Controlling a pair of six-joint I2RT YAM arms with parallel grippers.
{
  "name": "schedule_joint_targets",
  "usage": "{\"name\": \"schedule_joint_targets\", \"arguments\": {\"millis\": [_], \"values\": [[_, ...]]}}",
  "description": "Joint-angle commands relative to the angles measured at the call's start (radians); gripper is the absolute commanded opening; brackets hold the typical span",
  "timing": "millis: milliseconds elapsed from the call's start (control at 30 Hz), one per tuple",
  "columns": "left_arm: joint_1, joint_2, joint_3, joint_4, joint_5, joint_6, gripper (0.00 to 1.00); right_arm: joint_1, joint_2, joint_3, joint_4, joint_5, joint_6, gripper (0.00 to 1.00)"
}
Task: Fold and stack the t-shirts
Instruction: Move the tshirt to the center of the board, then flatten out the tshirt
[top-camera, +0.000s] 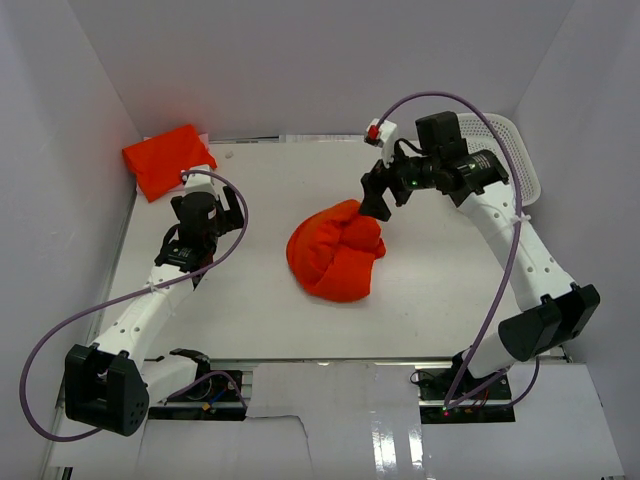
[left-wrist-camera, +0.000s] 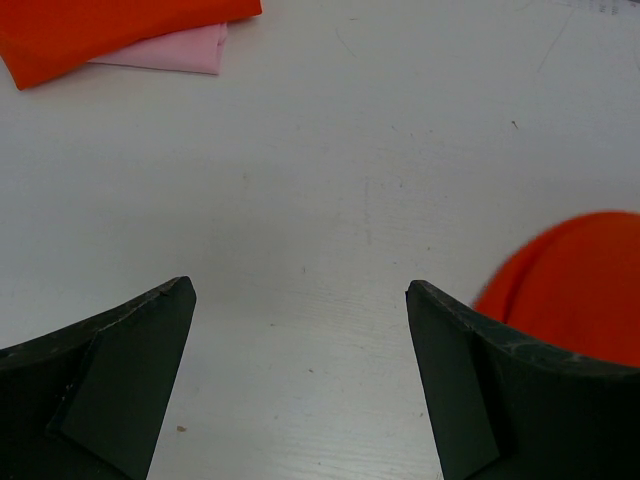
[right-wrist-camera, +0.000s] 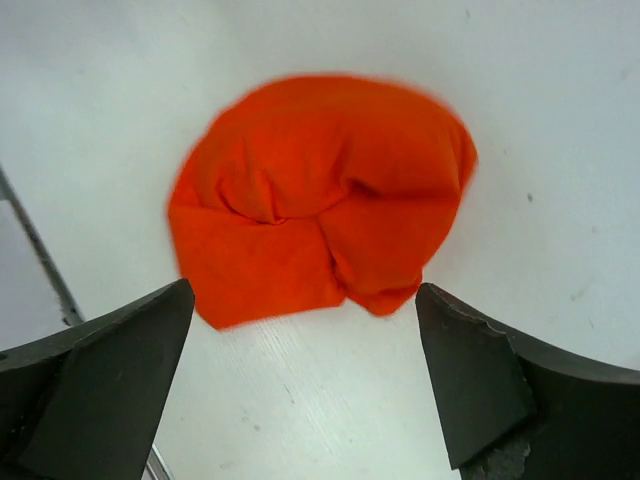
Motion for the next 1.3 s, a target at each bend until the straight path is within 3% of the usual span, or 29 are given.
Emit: {"name": "schedule_joint_targets", "arguments": {"millis": [0, 233, 433, 667, 833, 1267], "values": [[-0.004, -0.022, 0.012, -0.006, -0.012, -0.003, 0.98, 0.002, -0.029, -0.119, 0.091, 0.226, -0.001, 0.98], [-0.004, -0.014, 0.017, -0.010, -0.009, -0.003, 0.98, 0.063, -0.249, -0.470, 0.228, 0.275, -0.142, 0.98], [-0.004, 0.001, 0.023, -0.015, -0.005, -0.007, 0.98, 0.099, -0.297, -0.641, 0.251, 0.237, -0.150, 1.00], [0.006, 0.053, 0.043, -0.038, 0.027, -0.023, 0.98, 0.169, -0.256, -0.710, 0.288, 0.240, -0.155, 1.00], [0.088, 0.140, 0.094, -0.084, 0.169, -0.056, 0.98, 0.235, -0.210, -0.767, 0.373, 0.283, -0.136, 0.94], [0.145, 0.197, 0.108, -0.082, 0.200, -0.059, 0.98, 0.323, -0.125, -0.959, 0.631, 0.289, -0.190, 0.90]]}}
